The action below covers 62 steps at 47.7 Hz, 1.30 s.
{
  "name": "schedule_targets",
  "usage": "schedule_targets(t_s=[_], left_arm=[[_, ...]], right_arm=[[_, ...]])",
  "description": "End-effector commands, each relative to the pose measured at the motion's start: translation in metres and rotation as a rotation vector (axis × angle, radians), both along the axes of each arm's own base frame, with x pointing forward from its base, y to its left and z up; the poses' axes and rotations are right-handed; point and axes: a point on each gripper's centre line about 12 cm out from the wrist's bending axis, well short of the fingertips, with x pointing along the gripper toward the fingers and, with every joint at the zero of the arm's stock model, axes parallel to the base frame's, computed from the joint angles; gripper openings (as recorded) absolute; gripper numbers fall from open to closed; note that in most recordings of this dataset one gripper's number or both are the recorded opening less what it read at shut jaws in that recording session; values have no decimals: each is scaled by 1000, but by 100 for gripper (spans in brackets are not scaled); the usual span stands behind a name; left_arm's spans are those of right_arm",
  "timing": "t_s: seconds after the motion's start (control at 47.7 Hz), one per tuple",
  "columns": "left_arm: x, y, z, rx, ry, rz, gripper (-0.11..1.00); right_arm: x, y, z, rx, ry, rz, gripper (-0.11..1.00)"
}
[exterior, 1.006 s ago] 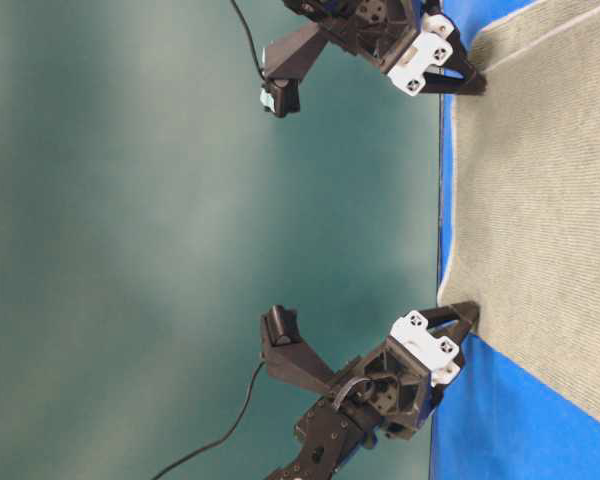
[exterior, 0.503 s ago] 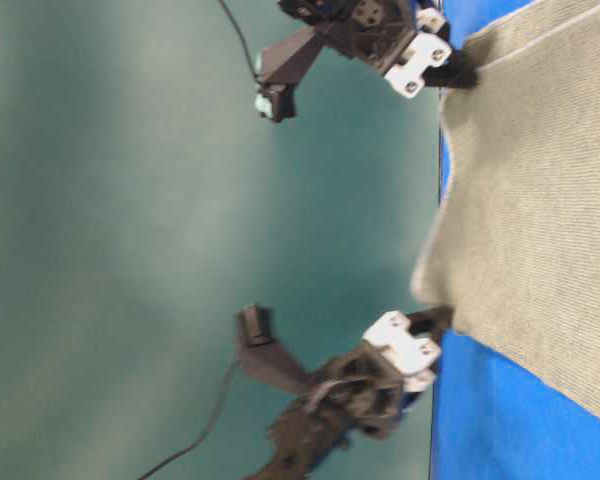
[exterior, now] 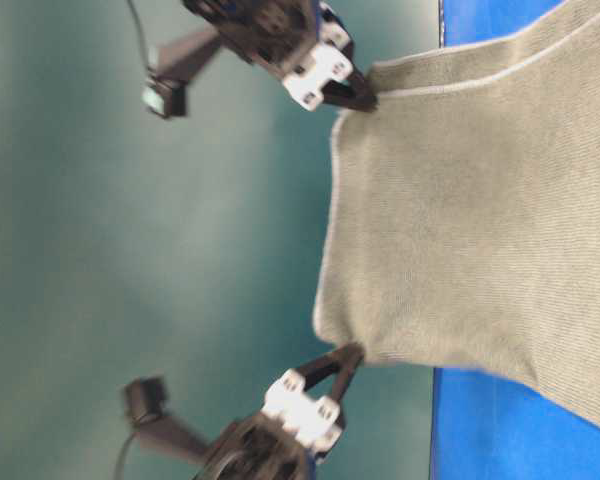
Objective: Fold a large towel.
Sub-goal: 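Fold the top end down over the bottom half with both grippers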
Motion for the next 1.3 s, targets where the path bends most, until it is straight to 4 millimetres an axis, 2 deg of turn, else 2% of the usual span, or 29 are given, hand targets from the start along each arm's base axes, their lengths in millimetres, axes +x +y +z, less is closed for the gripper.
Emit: schedule_targets(t_s=[0.0,0.168,0.293,0.419,0.524,0.817,0.985,1.215,1.278], left_arm=[[-4,-33,21,24,-51,-77,3],[-18,-112,12,3,-37,-289,3],[-27,-169,1,-39,-18,-452,3],[-30,-208,-9,-100,6,-549,3],[-28,-234,-28,-160,63,-593,3],[-5,-278,-75,-207,189,-658,3],[1,-282,-77,-214,180,-660,3],[4,-283,-73,-214,149,-662,3],[4,-284,-73,-214,147,-663,7]], right_arm=[[0,33,21,-19,-26,62,5],[-7,110,19,26,11,220,5],[-13,158,13,98,21,311,5],[-15,193,4,174,30,356,5],[-14,215,-9,216,63,381,5],[-3,247,-43,277,122,420,5],[5,257,-51,312,88,463,5],[8,260,-53,329,71,473,5],[8,263,-52,334,65,480,6]])
